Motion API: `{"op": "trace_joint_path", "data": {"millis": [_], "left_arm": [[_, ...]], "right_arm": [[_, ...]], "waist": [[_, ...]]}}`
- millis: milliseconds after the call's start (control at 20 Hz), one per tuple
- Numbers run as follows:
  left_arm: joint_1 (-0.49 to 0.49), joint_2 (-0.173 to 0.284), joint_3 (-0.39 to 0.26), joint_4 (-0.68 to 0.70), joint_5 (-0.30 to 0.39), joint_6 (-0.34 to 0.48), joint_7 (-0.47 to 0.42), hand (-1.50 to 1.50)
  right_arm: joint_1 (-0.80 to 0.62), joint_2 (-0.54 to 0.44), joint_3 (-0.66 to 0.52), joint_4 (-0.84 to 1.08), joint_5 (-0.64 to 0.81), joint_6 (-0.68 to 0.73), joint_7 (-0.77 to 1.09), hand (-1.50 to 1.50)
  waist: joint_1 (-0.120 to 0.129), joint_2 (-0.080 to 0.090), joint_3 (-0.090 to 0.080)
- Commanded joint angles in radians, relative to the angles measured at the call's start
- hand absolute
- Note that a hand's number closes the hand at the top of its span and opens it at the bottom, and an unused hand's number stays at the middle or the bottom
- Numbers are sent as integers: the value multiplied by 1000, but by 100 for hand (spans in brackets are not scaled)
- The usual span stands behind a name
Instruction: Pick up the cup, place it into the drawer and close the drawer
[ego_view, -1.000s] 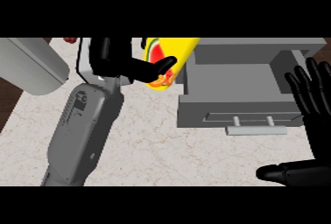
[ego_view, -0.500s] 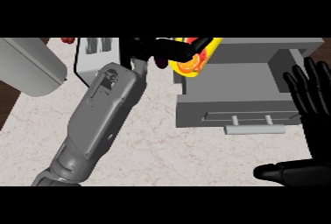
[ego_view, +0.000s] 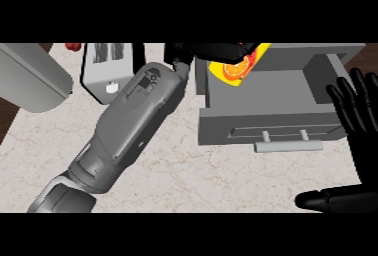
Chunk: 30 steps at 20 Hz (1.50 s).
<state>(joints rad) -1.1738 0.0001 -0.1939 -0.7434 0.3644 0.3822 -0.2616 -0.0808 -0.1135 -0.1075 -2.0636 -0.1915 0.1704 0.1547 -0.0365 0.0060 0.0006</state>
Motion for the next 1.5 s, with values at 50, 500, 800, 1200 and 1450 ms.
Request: {"op": "trace_joint_path", "data": {"millis": [50,500,800,1200,1450], "left_arm": [[-57,0,-42,156,82,-10,-52,150],[-139,0,-201,304,168,22,-92,150],[-111,0,-337,327,208,96,-100,150],[-139,0,-404,366,239,111,-74,-150],[-142,0,-382,294,330,103,-112,-150]], "right_arm": [[-78,-17,-19,24,-23,-14,45,-150],[-42,6,9,102,25,23,-84,-150],[-51,29,74,-5,17,-1,18,-150],[-27,42,56,58,2,29,-75,-150],[-73,5,1,75,-74,53,-40,-150]], "waist": [[-6,4,0],[-37,12,1],[-77,17,1],[-78,23,2],[-76,21,1]]}}
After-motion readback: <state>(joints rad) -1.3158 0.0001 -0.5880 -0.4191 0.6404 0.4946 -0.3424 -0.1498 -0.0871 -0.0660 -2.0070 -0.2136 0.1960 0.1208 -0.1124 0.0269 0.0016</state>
